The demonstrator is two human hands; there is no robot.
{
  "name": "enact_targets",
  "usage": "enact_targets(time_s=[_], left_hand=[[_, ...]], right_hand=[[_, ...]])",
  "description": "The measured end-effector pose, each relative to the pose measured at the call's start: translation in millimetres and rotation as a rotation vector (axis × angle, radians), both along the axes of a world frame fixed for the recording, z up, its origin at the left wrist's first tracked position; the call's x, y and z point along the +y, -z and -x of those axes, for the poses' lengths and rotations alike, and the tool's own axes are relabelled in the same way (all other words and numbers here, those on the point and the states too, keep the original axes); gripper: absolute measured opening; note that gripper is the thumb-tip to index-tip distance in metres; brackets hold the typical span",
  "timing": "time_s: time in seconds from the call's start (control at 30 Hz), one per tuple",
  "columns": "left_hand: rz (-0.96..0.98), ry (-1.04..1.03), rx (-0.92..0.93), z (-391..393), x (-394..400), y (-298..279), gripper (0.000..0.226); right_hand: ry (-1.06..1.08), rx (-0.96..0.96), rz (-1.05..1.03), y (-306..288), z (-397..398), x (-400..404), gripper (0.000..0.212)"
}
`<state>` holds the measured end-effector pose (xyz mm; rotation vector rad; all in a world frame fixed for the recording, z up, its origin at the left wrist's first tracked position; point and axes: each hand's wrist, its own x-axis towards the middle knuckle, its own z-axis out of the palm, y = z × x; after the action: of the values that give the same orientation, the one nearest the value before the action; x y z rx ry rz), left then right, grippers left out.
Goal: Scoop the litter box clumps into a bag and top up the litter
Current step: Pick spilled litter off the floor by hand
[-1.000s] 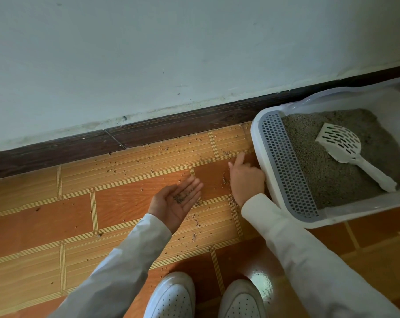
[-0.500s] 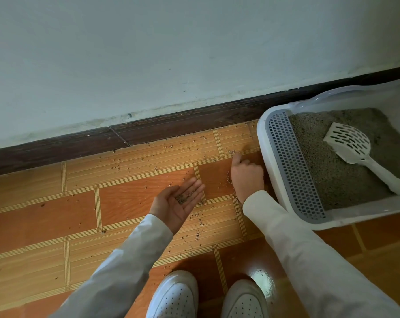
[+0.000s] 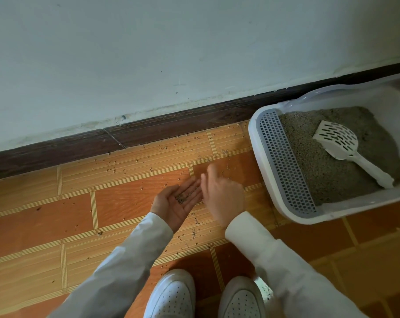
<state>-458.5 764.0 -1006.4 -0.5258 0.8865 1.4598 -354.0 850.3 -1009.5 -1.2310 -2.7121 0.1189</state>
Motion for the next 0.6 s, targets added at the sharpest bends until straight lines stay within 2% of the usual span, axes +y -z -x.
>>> enact_targets(time_s=[0.1, 0.3, 0.4, 0.6], left_hand=[[-0.018, 0.006, -0.018, 3, -4, -1, 0.042], [-0.019, -0.003, -0.017, 4, -5, -1, 0.042], [-0.024, -0.002, -0.018, 5, -6, -3, 0.042], [-0.005, -0.002, -0.009, 5, -7, 0, 0.041]], right_hand=[[0.107, -0.098, -0.080, 10, -17, 23, 0.029], [-0.040, -0.370, -0.248, 40, -22, 28, 0.026], [-0.068, -0.396, -0.298, 40, -20, 28, 0.025], [-0.068, -0.363, -0.231, 34, -19, 33, 0.030]])
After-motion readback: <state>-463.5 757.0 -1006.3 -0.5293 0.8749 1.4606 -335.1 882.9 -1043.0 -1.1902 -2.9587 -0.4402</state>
